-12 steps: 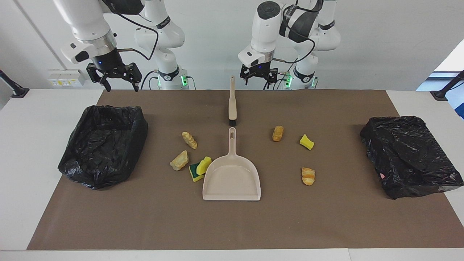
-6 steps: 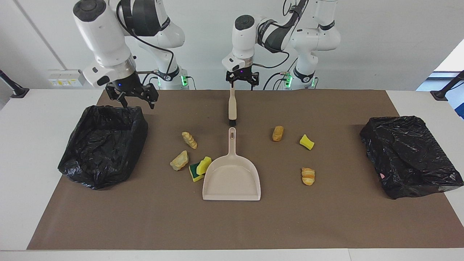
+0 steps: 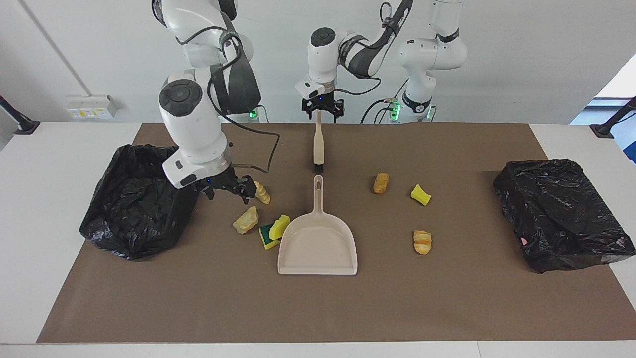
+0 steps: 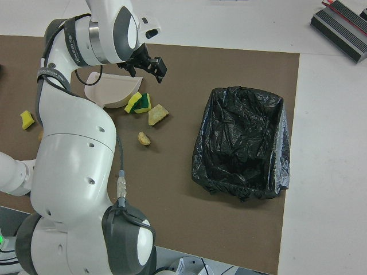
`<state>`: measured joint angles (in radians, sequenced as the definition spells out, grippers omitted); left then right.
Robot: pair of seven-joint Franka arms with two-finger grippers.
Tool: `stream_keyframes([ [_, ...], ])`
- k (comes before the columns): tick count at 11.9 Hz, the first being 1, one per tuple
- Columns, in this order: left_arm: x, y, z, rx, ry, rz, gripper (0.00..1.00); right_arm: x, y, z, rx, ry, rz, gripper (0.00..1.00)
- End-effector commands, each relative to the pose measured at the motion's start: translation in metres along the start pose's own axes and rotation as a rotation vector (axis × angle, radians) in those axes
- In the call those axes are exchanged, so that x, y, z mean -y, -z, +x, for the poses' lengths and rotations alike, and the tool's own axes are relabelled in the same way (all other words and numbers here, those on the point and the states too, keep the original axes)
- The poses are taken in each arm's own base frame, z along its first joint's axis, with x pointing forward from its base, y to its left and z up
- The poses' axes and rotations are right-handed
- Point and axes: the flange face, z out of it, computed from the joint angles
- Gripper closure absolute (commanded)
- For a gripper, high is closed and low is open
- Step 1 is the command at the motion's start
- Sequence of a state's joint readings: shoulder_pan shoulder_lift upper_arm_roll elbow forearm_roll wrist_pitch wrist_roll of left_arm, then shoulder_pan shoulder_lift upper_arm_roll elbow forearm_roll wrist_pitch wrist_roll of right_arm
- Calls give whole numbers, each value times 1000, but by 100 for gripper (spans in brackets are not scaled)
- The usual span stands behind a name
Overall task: Sweep and dump trash in bin
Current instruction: 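Grasp the brush handle with the left gripper while the right gripper grasps the dustpan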
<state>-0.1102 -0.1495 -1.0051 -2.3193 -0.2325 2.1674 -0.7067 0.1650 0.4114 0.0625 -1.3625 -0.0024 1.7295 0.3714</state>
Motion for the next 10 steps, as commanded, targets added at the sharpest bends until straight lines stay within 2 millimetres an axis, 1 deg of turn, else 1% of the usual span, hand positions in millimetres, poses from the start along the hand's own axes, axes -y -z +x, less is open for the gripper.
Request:
stream_keyframes([
  [1, 0, -17, -7, 15, 25, -9, 0, 43, -17, -7, 46, 36, 43, 0],
  [2, -2, -18, -7, 25, 23, -10, 0, 66, -24, -16, 53, 67, 43, 0],
  [4, -3, -20, -9, 31, 59, -8, 0, 92, -34, -27, 65, 99, 39, 0],
  [5, -4, -21, -9, 35, 80, -11, 4, 97, -34, -30, 68, 108, 42, 0],
  [7, -5, -27, -8, 55, 109, -23, 14, 125, -36, -46, 70, 156, 42, 0],
  [8, -7, -26, -8, 49, 114, -33, 21, 139, -43, -52, 74, 176, 40, 0],
  [9, -6, -27, -6, 51, 117, -34, 37, 155, -60, -57, 85, 199, 33, 0],
  [10, -6, -26, -5, 53, 115, -33, 58, 174, -75, -61, 74, 219, 42, 0],
])
